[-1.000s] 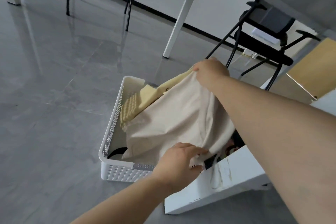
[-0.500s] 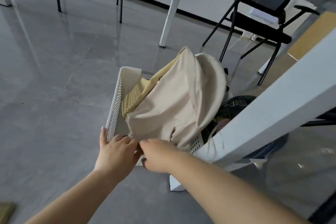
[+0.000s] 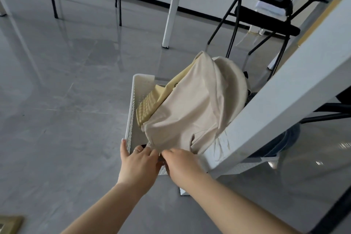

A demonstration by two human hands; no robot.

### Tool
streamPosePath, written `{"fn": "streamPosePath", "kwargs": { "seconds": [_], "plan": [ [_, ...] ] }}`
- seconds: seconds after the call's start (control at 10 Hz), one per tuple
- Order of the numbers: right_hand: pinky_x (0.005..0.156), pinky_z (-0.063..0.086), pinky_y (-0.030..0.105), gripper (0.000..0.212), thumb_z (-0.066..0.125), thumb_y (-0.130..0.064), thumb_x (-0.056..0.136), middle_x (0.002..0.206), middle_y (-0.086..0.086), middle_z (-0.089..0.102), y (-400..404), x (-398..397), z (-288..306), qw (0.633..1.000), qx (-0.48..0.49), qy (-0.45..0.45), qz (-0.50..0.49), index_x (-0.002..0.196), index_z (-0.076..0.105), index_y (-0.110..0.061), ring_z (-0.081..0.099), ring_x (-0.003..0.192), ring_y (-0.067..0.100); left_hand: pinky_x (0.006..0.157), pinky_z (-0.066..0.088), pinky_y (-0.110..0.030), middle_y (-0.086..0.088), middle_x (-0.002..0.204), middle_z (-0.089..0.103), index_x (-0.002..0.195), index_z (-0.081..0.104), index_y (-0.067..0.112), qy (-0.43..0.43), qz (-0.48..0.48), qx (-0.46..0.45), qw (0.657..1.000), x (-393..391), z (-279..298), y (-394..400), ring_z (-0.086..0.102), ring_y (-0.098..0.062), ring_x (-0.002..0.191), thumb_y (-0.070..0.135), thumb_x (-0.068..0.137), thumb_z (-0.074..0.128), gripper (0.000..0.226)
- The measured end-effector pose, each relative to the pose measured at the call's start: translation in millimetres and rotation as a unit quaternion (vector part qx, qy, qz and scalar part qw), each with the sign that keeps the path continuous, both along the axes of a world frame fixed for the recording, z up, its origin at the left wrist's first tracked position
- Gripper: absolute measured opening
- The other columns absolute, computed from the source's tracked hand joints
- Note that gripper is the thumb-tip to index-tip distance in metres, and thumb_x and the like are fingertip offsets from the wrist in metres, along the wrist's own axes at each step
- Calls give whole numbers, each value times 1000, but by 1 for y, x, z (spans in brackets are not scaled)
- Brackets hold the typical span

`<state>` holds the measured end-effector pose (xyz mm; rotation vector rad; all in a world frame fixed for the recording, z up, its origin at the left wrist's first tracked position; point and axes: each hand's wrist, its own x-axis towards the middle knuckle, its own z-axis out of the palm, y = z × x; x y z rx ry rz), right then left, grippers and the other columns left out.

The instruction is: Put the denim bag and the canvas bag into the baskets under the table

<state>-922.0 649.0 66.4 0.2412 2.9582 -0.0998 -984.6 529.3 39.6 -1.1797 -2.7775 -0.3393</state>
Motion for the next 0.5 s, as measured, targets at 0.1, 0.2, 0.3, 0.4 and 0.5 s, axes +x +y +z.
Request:
{"fn": "streamPosePath", "kwargs": {
  "seconds": [0.1, 0.2, 0.3, 0.4, 0.5],
  "plan": [
    [68, 36, 36, 18, 47, -5, 86, 100, 12, 61, 0, 1, 0, 1000, -10, 2, 5, 102, 52, -11, 60, 94, 35, 96, 25, -67, 4, 59, 63, 66, 60, 21, 4, 7, -5, 1000, 0, 0, 0, 67, -26, 64, 37, 74, 52, 20],
    [72, 42, 39, 20, 47, -7, 86, 102, 12, 62, 1, 1, 0, 1000, -9, -2, -3, 105, 53, -11, 60, 96, 35, 96, 30, -70, 5, 59, 62, 63, 57, 22, -13, 6, -20, 1000, -1, 1, 0, 66, -25, 64, 36, 72, 65, 18],
    [73, 40, 36, 23, 46, -9, 87, 106, 10, 62, 1, 0, 5, 1000, -12, -17, -22, 108, 54, -13, 59, 101, 34, 94, 35, -71, 7, 60, 63, 64, 59, 24, -27, 7, -36, 999, -3, 4, 0, 67, -23, 66, 36, 65, 78, 23],
    [79, 43, 35, 32, 49, -15, 88, 116, 8, 62, 1, -6, 9, 997, -59, -26, -45, 119, 53, -20, 58, 109, 32, 97, 33, -70, 8, 61, 63, 69, 62, 24, -21, 7, -31, 999, -2, -1, -1, 68, -23, 68, 37, 71, 67, 14],
    [101, 42, 39, 56, 54, -26, 89, 138, 5, 51, 4, -4, 20, 992, -104, -47, -59, 142, 37, -26, 48, 127, 29, 107, 22, -68, 4, 89, 68, 98, 64, 22, -31, -21, -38, 999, -5, 4, -4, 66, -25, 97, 36, 84, 54, 22]
  ]
}}
